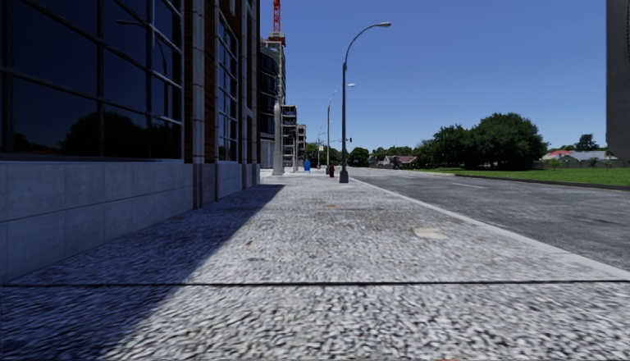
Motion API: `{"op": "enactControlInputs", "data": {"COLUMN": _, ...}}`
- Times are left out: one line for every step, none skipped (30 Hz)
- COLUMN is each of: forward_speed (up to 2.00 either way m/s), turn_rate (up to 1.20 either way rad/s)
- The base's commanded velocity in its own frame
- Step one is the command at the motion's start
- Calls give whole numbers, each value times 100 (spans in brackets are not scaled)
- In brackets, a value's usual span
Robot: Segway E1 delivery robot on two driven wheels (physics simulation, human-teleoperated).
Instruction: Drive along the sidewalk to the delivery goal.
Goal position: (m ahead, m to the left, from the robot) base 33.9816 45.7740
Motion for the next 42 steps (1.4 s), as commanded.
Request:
{"op": "enactControlInputs", "data": {"forward_speed": 200, "turn_rate": 0}}
{"op": "enactControlInputs", "data": {"forward_speed": 200, "turn_rate": 0}}
{"op": "enactControlInputs", "data": {"forward_speed": 200, "turn_rate": 0}}
{"op": "enactControlInputs", "data": {"forward_speed": 200, "turn_rate": 0}}
{"op": "enactControlInputs", "data": {"forward_speed": 200, "turn_rate": 0}}
{"op": "enactControlInputs", "data": {"forward_speed": 200, "turn_rate": 0}}
{"op": "enactControlInputs", "data": {"forward_speed": 200, "turn_rate": 0}}
{"op": "enactControlInputs", "data": {"forward_speed": 200, "turn_rate": 0}}
{"op": "enactControlInputs", "data": {"forward_speed": 200, "turn_rate": 0}}
{"op": "enactControlInputs", "data": {"forward_speed": 200, "turn_rate": 0}}
{"op": "enactControlInputs", "data": {"forward_speed": 200, "turn_rate": 0}}
{"op": "enactControlInputs", "data": {"forward_speed": 200, "turn_rate": 0}}
{"op": "enactControlInputs", "data": {"forward_speed": 200, "turn_rate": 0}}
{"op": "enactControlInputs", "data": {"forward_speed": 200, "turn_rate": 0}}
{"op": "enactControlInputs", "data": {"forward_speed": 200, "turn_rate": 0}}
{"op": "enactControlInputs", "data": {"forward_speed": 200, "turn_rate": 0}}
{"op": "enactControlInputs", "data": {"forward_speed": 200, "turn_rate": 0}}
{"op": "enactControlInputs", "data": {"forward_speed": 200, "turn_rate": 0}}
{"op": "enactControlInputs", "data": {"forward_speed": 200, "turn_rate": 0}}
{"op": "enactControlInputs", "data": {"forward_speed": 200, "turn_rate": 0}}
{"op": "enactControlInputs", "data": {"forward_speed": 200, "turn_rate": 0}}
{"op": "enactControlInputs", "data": {"forward_speed": 200, "turn_rate": 0}}
{"op": "enactControlInputs", "data": {"forward_speed": 200, "turn_rate": 0}}
{"op": "enactControlInputs", "data": {"forward_speed": 200, "turn_rate": 0}}
{"op": "enactControlInputs", "data": {"forward_speed": 200, "turn_rate": 0}}
{"op": "enactControlInputs", "data": {"forward_speed": 200, "turn_rate": 0}}
{"op": "enactControlInputs", "data": {"forward_speed": 200, "turn_rate": 0}}
{"op": "enactControlInputs", "data": {"forward_speed": 200, "turn_rate": 0}}
{"op": "enactControlInputs", "data": {"forward_speed": 200, "turn_rate": 0}}
{"op": "enactControlInputs", "data": {"forward_speed": 200, "turn_rate": 0}}
{"op": "enactControlInputs", "data": {"forward_speed": 200, "turn_rate": 0}}
{"op": "enactControlInputs", "data": {"forward_speed": 200, "turn_rate": 0}}
{"op": "enactControlInputs", "data": {"forward_speed": 200, "turn_rate": 0}}
{"op": "enactControlInputs", "data": {"forward_speed": 200, "turn_rate": 0}}
{"op": "enactControlInputs", "data": {"forward_speed": 200, "turn_rate": 0}}
{"op": "enactControlInputs", "data": {"forward_speed": 200, "turn_rate": 0}}
{"op": "enactControlInputs", "data": {"forward_speed": 200, "turn_rate": 0}}
{"op": "enactControlInputs", "data": {"forward_speed": 200, "turn_rate": 0}}
{"op": "enactControlInputs", "data": {"forward_speed": 200, "turn_rate": 0}}
{"op": "enactControlInputs", "data": {"forward_speed": 200, "turn_rate": 0}}
{"op": "enactControlInputs", "data": {"forward_speed": 200, "turn_rate": 0}}
{"op": "enactControlInputs", "data": {"forward_speed": 200, "turn_rate": 0}}
